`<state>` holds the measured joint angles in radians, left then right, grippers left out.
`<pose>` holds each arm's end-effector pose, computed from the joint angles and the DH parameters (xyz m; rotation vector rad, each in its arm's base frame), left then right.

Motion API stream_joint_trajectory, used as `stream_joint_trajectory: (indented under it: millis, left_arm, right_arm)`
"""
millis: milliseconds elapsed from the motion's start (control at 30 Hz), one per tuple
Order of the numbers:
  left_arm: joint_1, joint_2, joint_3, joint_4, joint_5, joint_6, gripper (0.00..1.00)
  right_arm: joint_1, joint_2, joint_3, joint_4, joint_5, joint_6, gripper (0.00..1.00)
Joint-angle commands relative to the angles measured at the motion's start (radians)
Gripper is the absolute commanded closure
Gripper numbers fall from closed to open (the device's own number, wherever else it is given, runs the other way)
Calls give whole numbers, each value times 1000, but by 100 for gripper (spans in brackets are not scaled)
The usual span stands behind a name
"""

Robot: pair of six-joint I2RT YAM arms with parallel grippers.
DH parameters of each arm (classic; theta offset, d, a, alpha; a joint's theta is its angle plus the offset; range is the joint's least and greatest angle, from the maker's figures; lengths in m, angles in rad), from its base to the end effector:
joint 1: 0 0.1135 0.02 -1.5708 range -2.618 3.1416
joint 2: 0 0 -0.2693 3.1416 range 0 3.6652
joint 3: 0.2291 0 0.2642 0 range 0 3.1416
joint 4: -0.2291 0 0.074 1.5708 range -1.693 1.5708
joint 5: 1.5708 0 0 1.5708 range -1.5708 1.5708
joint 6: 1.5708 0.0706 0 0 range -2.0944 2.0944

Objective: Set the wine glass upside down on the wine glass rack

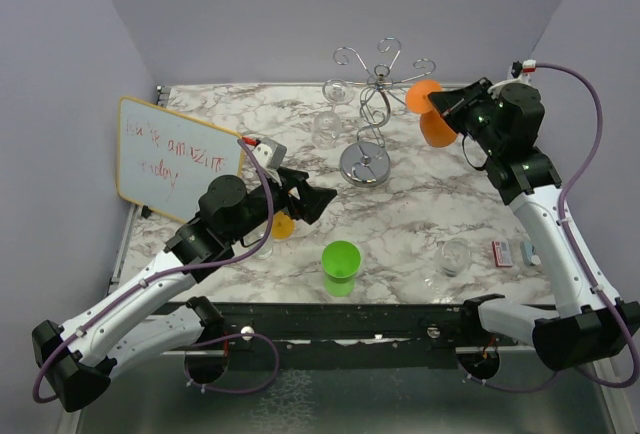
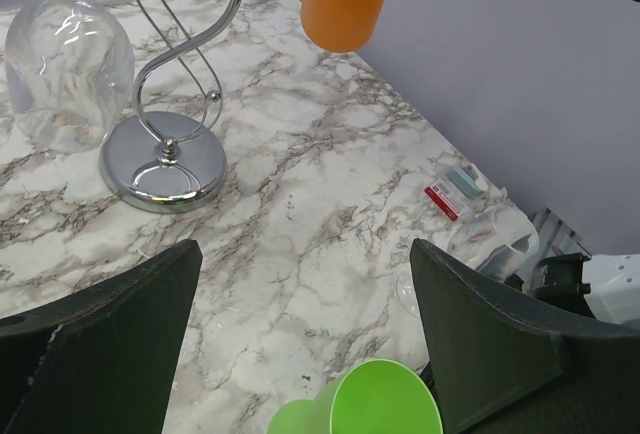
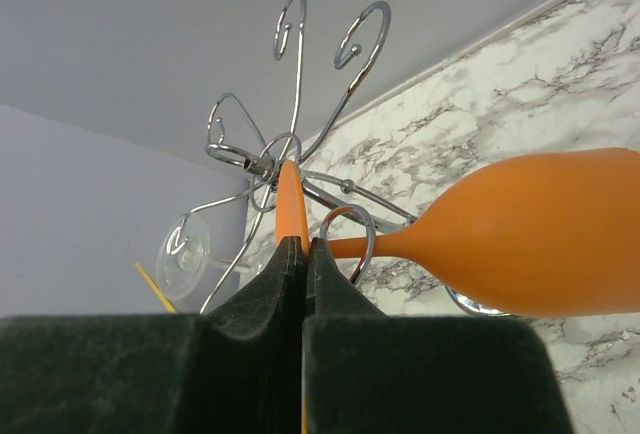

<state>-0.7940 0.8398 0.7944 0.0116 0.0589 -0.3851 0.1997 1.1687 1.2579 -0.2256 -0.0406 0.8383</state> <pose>0.1683 -0.1772 0.3574 0.3902 1.6449 -0.9497 0.3020 0.0641 0.4243 0.5270 1.6940 0.7986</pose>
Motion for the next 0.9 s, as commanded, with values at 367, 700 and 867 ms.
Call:
stream_joint_trajectory:
  millis: [367, 700, 867]
  left_arm:
    - [-1, 10, 32, -10, -24, 6, 14]
    - [-1, 5, 40, -44, -22, 12, 14]
    - [-1, -4, 49, -61, -22, 18, 13]
  right_arm:
    - [-3, 5, -16, -42, 132, 7, 80]
    - [-3, -30, -71, -45, 125, 51, 67]
    - [-3, -70, -73, -49, 106, 47, 55]
